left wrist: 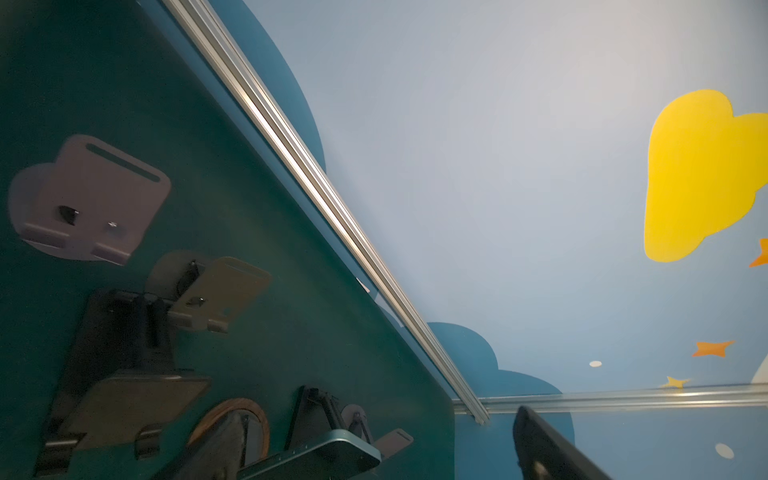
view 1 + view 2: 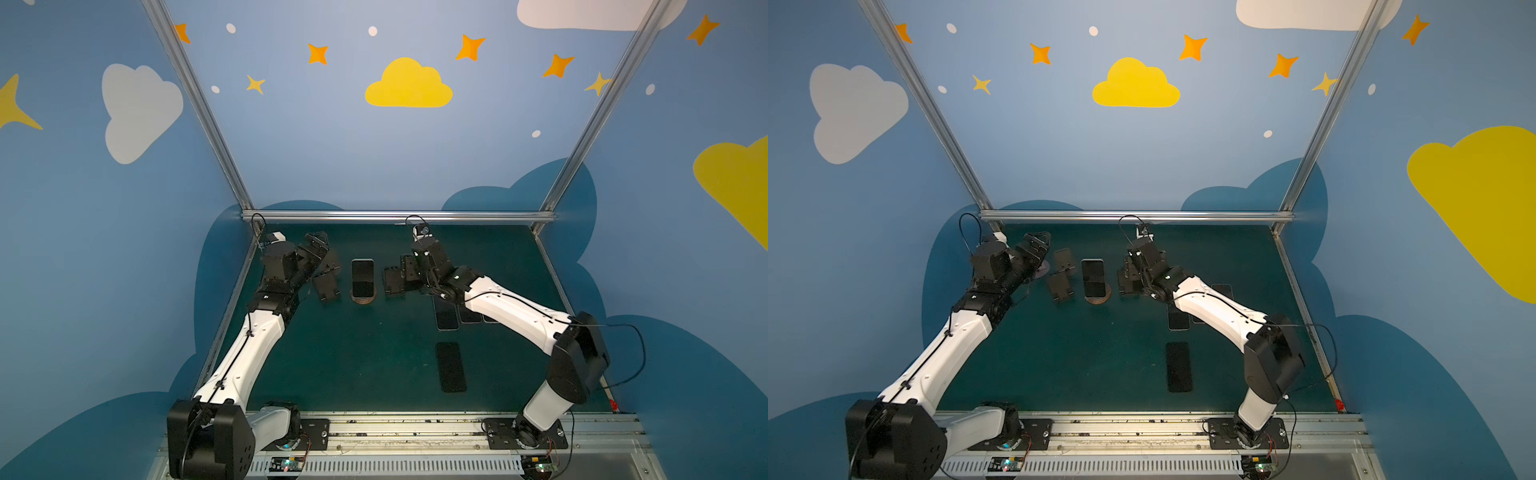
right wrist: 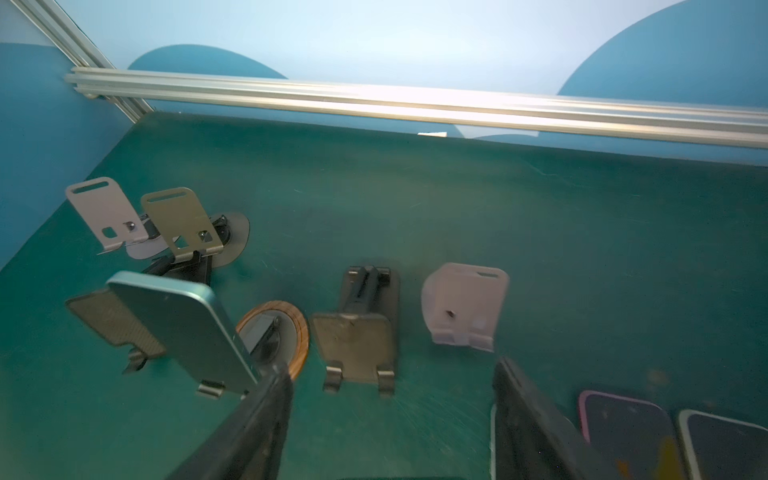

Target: Remove the phone from the phone stand

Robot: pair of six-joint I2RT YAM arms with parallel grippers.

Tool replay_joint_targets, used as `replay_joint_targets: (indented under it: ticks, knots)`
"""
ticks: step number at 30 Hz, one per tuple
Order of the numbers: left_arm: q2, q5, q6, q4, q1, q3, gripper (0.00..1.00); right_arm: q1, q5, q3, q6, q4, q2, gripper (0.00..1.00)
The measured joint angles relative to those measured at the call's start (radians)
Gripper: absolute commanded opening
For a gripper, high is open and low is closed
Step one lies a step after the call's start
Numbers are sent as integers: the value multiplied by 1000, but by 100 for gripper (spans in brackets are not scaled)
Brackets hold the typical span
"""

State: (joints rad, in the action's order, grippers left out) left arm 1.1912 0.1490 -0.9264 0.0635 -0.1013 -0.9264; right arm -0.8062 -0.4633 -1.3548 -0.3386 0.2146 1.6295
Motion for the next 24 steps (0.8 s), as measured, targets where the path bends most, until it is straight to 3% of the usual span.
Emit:
replay_joint_targets:
  ticks: [7, 14, 19, 24]
  knots:
    - [0, 15, 34, 5, -101, -1, 100, -2, -81, 194, 21, 98, -283, 63]
    - [6, 24, 79, 0, -256, -21, 100, 14, -138, 348, -25, 348, -580, 62]
    - [10, 34, 116, -2, -356, -48, 100, 44, -146, 412, -85, 505, -700, 61]
    - [10, 33, 134, -7, -383, -51, 100, 83, -128, 512, -131, 571, -751, 61]
